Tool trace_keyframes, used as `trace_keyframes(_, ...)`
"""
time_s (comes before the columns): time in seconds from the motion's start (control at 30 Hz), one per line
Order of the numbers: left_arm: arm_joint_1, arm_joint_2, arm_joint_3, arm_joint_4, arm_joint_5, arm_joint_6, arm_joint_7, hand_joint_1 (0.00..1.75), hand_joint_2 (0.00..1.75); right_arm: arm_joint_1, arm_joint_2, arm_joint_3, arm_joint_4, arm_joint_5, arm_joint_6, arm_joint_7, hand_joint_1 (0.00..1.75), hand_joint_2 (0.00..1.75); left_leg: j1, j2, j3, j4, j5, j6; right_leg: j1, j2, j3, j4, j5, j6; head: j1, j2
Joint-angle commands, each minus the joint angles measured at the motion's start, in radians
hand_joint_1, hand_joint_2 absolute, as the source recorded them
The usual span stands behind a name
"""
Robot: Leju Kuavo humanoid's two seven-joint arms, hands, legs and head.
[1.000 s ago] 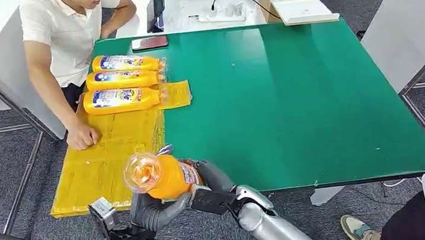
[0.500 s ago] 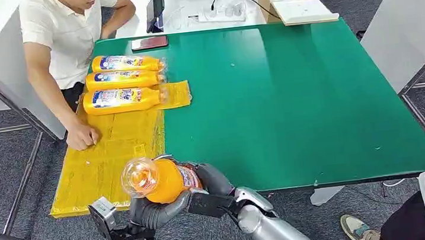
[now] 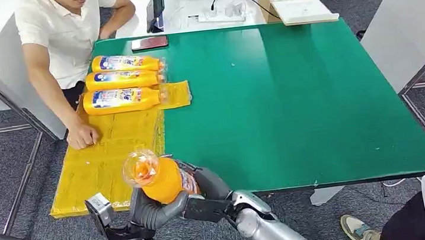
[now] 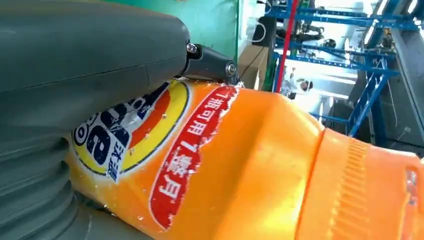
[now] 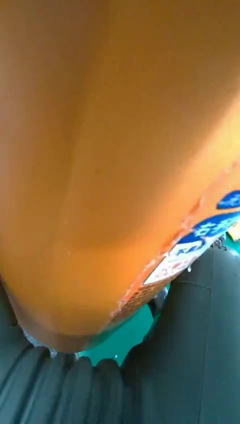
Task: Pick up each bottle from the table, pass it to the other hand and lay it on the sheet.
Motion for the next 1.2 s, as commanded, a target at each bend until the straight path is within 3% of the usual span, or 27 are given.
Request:
trace_keyframes(0.03, -0.148, 0.101, 0.065, 0.057, 0.017, -0.074, 0.055, 1.75, 1.75, 0.081, -0.01, 0.055, -0.141, 0.01, -0.045, -0.207, 0.0, 0.0, 0.002, -0.002, 0.003, -0.001, -0.001, -0.003, 0.003, -0.004, 0.004, 0.0, -0.002, -0.003, 0.0, 0.0)
trace_keyframes(0.17, -0.162, 0.101, 0.099, 0.036, 0.078, -0.127, 0.069, 1.75, 1.75, 0.097, 0.001, -0.001, -0.118, -0.008, -0.068, -0.27, 0.0, 0.0, 0.001, 0.0, 0.002, 0.0, 0.0, -0.002, 0.001, -0.001, 0.002, 0.0, 0.0, -0.002, 0.0, 0.0)
trace_keyframes(0.4, -0.165, 0.112, 0.088, 0.031, 0.059, -0.112, 0.073, 1.75, 1.75, 0.106, 0.003, -0.005, -0.14, -0.009, -0.085, -0.28, 0.0, 0.0, 0.002, 0.001, 0.003, 0.0, -0.001, -0.002, 0.002, -0.002, 0.003, 0.0, -0.001, -0.002, 0.0, 0.0)
trace_keyframes(0.5, -0.197, 0.159, 0.08, 0.027, -0.167, 0.042, 0.035, 1.75, 1.75, 0.122, 0.0, -0.037, -0.188, -0.051, -0.157, -0.28, 0.0, 0.0, 0.001, -0.001, 0.002, 0.0, 0.0, -0.002, 0.001, -0.003, 0.002, 0.0, -0.001, -0.002, 0.0, 0.0)
trace_keyframes(0.7, -0.209, 0.231, 0.123, 0.011, -0.203, -0.003, 0.065, 1.75, 1.75, 0.14, 0.027, -0.176, -0.196, -0.121, -0.239, -0.28, 0.0, 0.0, 0.002, 0.002, 0.004, -0.001, -0.001, -0.003, 0.003, -0.001, 0.003, 0.0, -0.001, -0.004, -0.001, 0.0)
trace_keyframes(0.87, -0.209, 0.242, 0.122, 0.023, -0.404, 0.131, 0.083, 1.75, 1.75, 0.165, 0.036, -0.272, -0.208, -0.169, -0.248, -0.28, 0.0, 0.0, 0.002, 0.001, 0.004, -0.001, -0.001, -0.003, 0.002, -0.001, 0.004, 0.001, -0.001, -0.002, 0.0, 0.0)
trace_keyframes(1.2, -0.218, 0.241, 0.15, 0.029, -0.409, 0.155, 0.085, 1.75, 1.75, 0.177, 0.044, -0.309, -0.195, -0.181, -0.242, -0.274, 0.0, 0.0, 0.002, 0.0, 0.004, -0.001, 0.0, -0.003, 0.002, -0.002, 0.003, 0.0, -0.001, -0.003, 0.0, 0.0)
